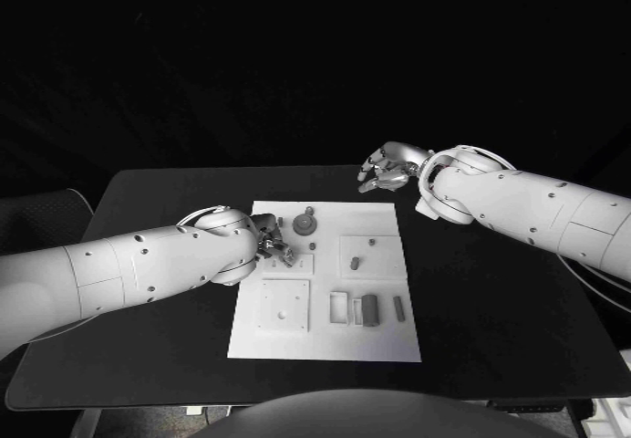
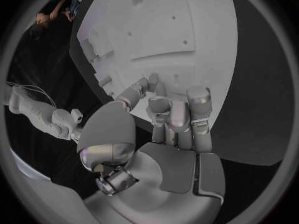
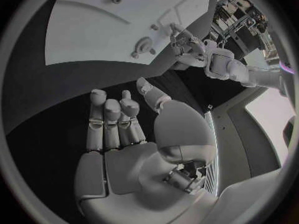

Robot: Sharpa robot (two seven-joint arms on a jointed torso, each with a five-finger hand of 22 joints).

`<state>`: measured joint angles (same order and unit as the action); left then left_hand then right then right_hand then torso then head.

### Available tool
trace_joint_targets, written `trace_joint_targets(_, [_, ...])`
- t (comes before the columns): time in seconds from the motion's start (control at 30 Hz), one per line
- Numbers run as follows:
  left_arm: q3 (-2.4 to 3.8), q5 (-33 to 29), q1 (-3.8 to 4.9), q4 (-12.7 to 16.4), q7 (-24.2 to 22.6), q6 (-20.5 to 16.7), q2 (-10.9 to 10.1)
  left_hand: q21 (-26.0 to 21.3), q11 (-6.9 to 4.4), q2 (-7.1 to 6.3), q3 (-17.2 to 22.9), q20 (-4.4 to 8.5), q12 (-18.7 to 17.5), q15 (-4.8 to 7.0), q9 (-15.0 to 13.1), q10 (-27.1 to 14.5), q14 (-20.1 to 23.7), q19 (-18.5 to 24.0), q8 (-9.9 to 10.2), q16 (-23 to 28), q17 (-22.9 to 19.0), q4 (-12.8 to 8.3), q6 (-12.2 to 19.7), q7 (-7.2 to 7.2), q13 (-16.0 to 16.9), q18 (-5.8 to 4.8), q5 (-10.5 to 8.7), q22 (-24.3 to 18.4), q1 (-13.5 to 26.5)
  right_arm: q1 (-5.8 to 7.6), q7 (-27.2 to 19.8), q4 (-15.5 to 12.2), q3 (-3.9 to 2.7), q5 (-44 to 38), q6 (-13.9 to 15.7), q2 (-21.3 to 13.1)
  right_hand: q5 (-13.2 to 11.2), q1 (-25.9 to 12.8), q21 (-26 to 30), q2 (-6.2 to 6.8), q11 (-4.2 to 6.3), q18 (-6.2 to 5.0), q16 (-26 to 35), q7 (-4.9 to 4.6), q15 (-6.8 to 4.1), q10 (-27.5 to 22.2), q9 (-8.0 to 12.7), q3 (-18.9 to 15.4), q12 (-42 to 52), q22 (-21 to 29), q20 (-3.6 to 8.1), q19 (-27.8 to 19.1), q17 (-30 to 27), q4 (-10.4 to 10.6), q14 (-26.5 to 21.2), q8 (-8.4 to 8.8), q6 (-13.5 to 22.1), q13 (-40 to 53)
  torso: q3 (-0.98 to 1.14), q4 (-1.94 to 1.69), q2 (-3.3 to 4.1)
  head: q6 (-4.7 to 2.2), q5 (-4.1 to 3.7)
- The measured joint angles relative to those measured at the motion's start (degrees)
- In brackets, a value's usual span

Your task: Assemble the parts on the task board

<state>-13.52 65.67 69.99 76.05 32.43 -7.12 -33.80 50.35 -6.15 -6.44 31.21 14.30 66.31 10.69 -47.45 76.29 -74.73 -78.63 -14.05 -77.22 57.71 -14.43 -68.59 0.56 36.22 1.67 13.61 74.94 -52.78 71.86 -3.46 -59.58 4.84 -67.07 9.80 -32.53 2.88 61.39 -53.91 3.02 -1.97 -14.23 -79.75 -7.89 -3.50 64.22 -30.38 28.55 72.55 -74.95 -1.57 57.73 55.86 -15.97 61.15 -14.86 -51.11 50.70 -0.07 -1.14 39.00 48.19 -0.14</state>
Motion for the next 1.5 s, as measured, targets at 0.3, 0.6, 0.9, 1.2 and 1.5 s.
trace_joint_targets(0.3, [-0.01,-0.1,-0.02,-0.1,0.0,-0.2,0.0,0.0,-0.25,0.14,-0.1,-0.09,0.0,-0.01,0.0,-0.3,0.0,0.1,-0.4,0.0,-0.4,-0.1,0.0,0.00,0.4,0.00,0.54,0.0,0.1,0.00,0.0,0.0,0.00,0.0,-0.1,0.1,0.0,0.0,0.0,0.00,0.00,0.00,0.0,0.00,0.02,0.0,0.0,0.0,0.0,0.0,0.00,0.0,0.0,0.0,0.0,0.00,0.0,0.0,0.02,0.01,0.00,0.02,0.00])
trace_joint_targets(0.6, [-0.02,-0.1,-0.04,-0.1,0.1,-0.5,0.1,0.0,-0.25,0.13,-0.1,-0.09,0.0,-0.04,0.0,-0.3,0.0,0.1,-0.7,0.0,-0.4,-0.1,0.0,0.00,0.5,0.00,0.54,0.0,0.1,0.00,0.0,0.0,0.00,0.0,-0.1,0.0,0.0,0.0,0.0,0.00,0.01,0.00,0.0,0.00,0.03,0.0,0.0,0.0,0.0,0.0,0.00,0.0,0.0,0.0,0.0,0.00,0.0,0.0,0.03,0.02,0.00,-0.02,0.02])
trace_joint_targets(0.9, [-0.09,0.0,-0.12,-0.2,0.2,-1.7,0.1,0.0,-0.35,0.13,-0.2,-0.10,0.0,0.06,0.0,-0.4,0.1,0.1,-0.8,0.0,-0.4,-0.2,0.0,0.00,1.0,0.00,1.64,0.0,0.1,0.00,0.0,0.0,0.00,0.0,-0.1,0.0,0.0,0.0,0.0,0.00,0.02,0.00,0.0,0.00,0.06,0.0,0.0,0.0,0.0,0.0,0.00,0.0,0.0,0.0,-0.1,0.24,0.0,0.0,0.02,0.02,-0.01,0.01,0.03])
trace_joint_targets(1.2, [-0.10,0.0,-0.14,-0.2,0.2,-1.9,0.2,0.0,-0.40,0.13,-0.2,-0.29,0.0,0.05,0.0,-0.4,0.1,-0.1,-0.8,0.0,-0.4,-0.2,0.0,0.00,1.2,0.01,2.42,0.0,0.1,0.00,0.0,0.0,0.00,0.0,-0.2,0.0,0.0,0.0,0.0,0.00,0.02,0.00,0.0,0.00,0.07,0.0,-0.1,0.0,0.0,0.0,0.00,0.0,-0.1,0.0,-0.1,0.24,0.0,0.0,0.02,0.00,-0.01,0.08,-0.01])
trace_joint_targets(1.5, [-0.10,0.0,-0.12,-0.2,0.2,-1.8,0.2,0.0,-0.42,0.13,-0.1,-0.29,0.0,-0.02,0.0,-0.4,0.2,-0.1,-1.0,0.0,-0.4,-0.2,0.0,0.00,1.3,0.01,2.41,0.0,0.1,0.00,0.0,0.0,0.00,0.0,-0.2,0.0,0.0,0.0,0.0,0.00,0.11,-0.01,0.0,0.00,0.07,0.1,-0.1,0.0,0.0,0.0,0.00,0.0,0.0,0.0,-0.1,0.24,0.0,0.0,0.01,0.01,-0.01,0.07,0.05])
